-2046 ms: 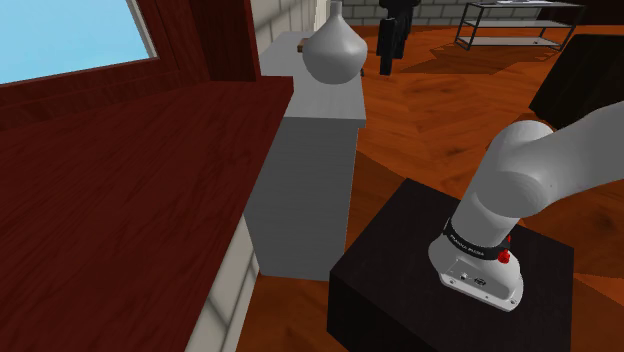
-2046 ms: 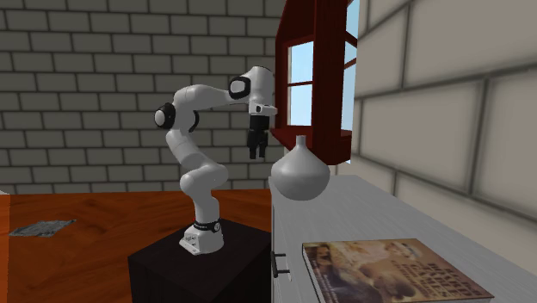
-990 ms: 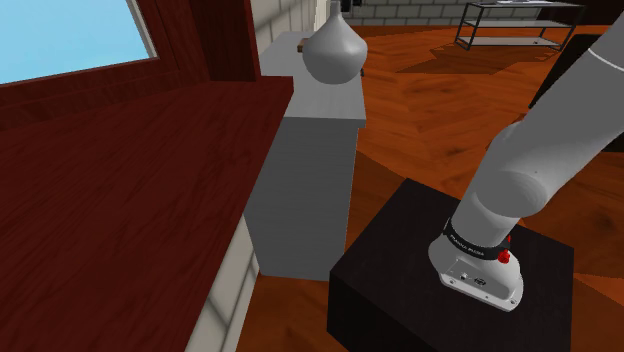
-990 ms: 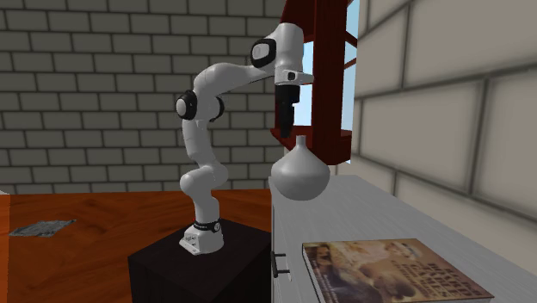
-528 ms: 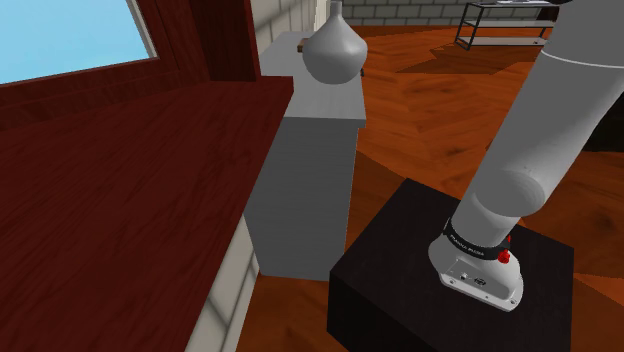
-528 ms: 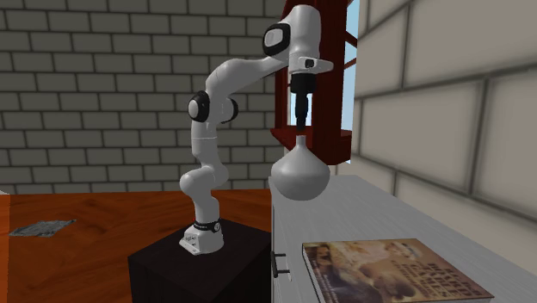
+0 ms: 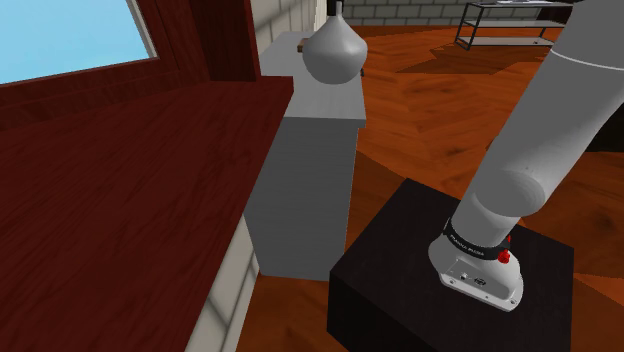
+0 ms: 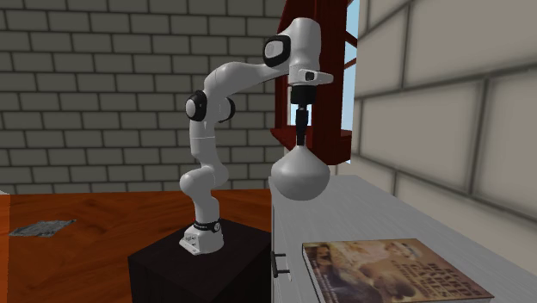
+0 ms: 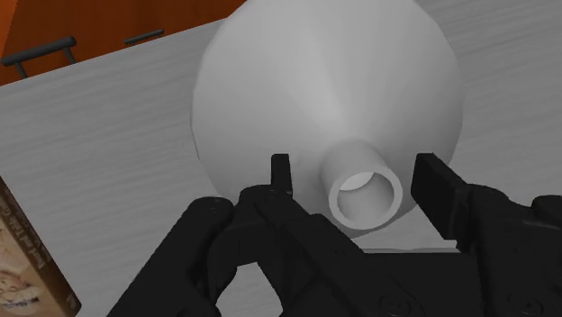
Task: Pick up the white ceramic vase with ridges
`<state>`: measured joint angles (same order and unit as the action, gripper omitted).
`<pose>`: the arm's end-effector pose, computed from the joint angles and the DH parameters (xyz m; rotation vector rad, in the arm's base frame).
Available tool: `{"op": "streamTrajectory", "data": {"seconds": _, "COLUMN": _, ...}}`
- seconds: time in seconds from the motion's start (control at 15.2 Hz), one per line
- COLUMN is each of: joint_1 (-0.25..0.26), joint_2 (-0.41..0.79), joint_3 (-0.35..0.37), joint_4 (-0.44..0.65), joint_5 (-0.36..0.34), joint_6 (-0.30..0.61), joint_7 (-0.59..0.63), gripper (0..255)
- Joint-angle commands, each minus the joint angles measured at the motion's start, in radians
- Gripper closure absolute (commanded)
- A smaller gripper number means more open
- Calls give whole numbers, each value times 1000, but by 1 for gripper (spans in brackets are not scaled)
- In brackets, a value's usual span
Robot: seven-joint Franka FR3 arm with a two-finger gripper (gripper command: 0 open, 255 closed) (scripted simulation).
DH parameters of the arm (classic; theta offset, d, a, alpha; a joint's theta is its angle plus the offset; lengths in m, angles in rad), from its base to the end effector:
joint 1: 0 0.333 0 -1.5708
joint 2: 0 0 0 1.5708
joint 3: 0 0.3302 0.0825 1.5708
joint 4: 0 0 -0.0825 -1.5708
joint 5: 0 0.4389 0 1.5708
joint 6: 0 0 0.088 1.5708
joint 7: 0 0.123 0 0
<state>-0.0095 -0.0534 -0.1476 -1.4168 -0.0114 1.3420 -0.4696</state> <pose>0.5552 -0.0925 0.7130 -3.1000 -0.4849 0.0344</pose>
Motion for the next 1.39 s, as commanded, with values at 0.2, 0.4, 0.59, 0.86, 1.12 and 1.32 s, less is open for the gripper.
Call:
{"op": "streamTrajectory", "data": {"seconds": 0.2, "joint_1": 0, "joint_2": -1, "joint_3": 0, "joint_4": -3, "joint_5": 0, "joint_6": 2, "joint_7": 0, "gripper": 255}}
{"op": "streamTrajectory", "data": {"seconds": 0.4, "joint_1": 0, "joint_2": -1, "joint_3": 0, "joint_4": -3, "joint_5": 0, "joint_6": 2, "joint_7": 0, "gripper": 255}}
{"op": "streamTrajectory", "data": {"seconds": 0.59, "joint_1": 0, "joint_2": 7, "joint_3": 0, "joint_4": 21, "joint_5": 1, "joint_6": -14, "joint_7": 0, "gripper": 255}}
{"op": "streamTrajectory", "data": {"seconds": 0.86, "joint_1": -2, "joint_2": 45, "joint_3": -3, "joint_4": 127, "joint_5": 7, "joint_6": -82, "joint_7": -5, "gripper": 255}}
{"op": "streamTrajectory", "data": {"seconds": 1.12, "joint_1": -7, "joint_2": 94, "joint_3": -7, "joint_4": 250, "joint_5": 14, "joint_6": -157, "joint_7": -10, "gripper": 255}}
{"op": "streamTrajectory", "data": {"seconds": 1.32, "joint_1": -12, "joint_2": 141, "joint_3": -11, "joint_4": 360, "joint_5": 23, "joint_6": -221, "joint_7": -15, "gripper": 255}}
